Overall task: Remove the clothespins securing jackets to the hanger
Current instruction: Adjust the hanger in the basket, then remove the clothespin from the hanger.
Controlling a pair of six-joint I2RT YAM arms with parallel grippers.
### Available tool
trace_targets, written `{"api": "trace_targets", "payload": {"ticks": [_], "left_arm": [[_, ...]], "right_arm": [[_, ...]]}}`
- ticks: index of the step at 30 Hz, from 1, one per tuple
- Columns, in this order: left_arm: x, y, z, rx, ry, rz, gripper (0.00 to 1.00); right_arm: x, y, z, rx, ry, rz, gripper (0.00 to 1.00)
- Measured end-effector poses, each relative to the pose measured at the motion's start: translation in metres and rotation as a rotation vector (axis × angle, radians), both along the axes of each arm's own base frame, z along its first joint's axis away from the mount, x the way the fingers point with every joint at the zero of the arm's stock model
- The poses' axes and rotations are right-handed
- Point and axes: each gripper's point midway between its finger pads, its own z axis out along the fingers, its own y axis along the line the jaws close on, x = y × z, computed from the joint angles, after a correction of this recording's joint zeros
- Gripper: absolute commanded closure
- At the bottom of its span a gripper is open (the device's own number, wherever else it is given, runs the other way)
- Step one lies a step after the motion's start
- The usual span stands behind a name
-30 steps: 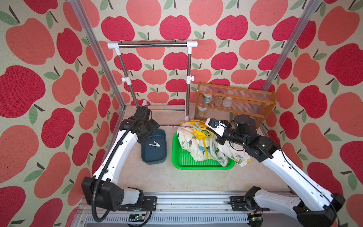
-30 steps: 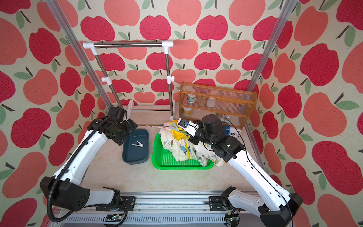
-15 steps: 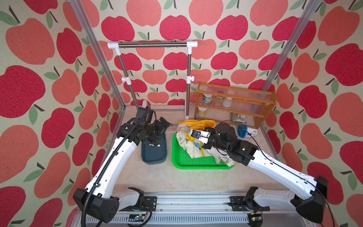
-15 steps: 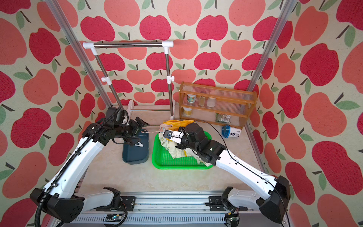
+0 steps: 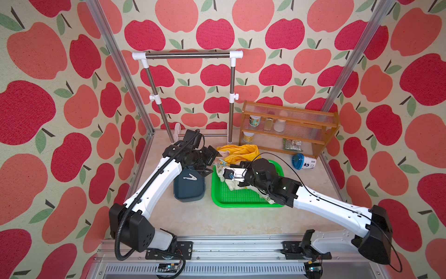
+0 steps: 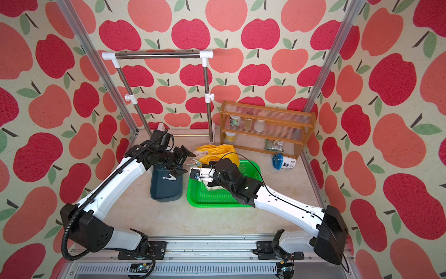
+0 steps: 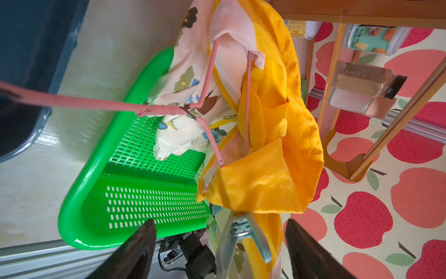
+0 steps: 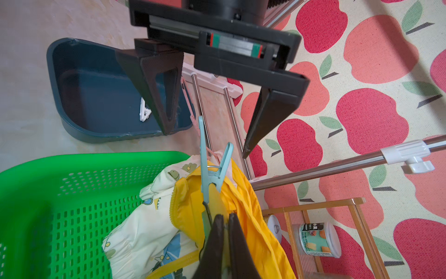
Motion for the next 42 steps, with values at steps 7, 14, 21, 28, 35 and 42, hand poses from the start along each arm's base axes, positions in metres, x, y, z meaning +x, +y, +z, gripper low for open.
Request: {"api": "trace_targets", "payload": {"ticks": [7,14,21,28,35,42], "left_arm": [[0.0,-0.003,0.002,-0.027,0.006,0.003,0.43],[-0.008,-0.008,-0.013,-0.025,0.042,0.001,0.45],[-0.007,-0.009,-0.013,-0.027,0.037,0.002,0.54],[-0.005,-0.009,-0.012,-0.028,0.034,0.013,0.66],[-0.002,-0.01,-0.011,-0.029,0.023,0.023,0.98],[-0.001,-0.008,-0.012,-0.021,0.02,0.029,1.0]], "right_arm": [[0.001,0.002,-0.004,-0.015,-0.005,0.006,1.0],[0.002,0.005,-0.008,-0.025,-0.002,0.011,1.0],[0.001,0.009,-0.012,-0.029,0.001,0.016,1.0],[0.001,0.011,-0.012,-0.029,0.004,0.024,1.0],[-0.001,0.013,-0.013,-0.025,0.012,0.03,1.0],[-0.001,0.013,-0.013,-0.023,0.016,0.029,1.0]]}}
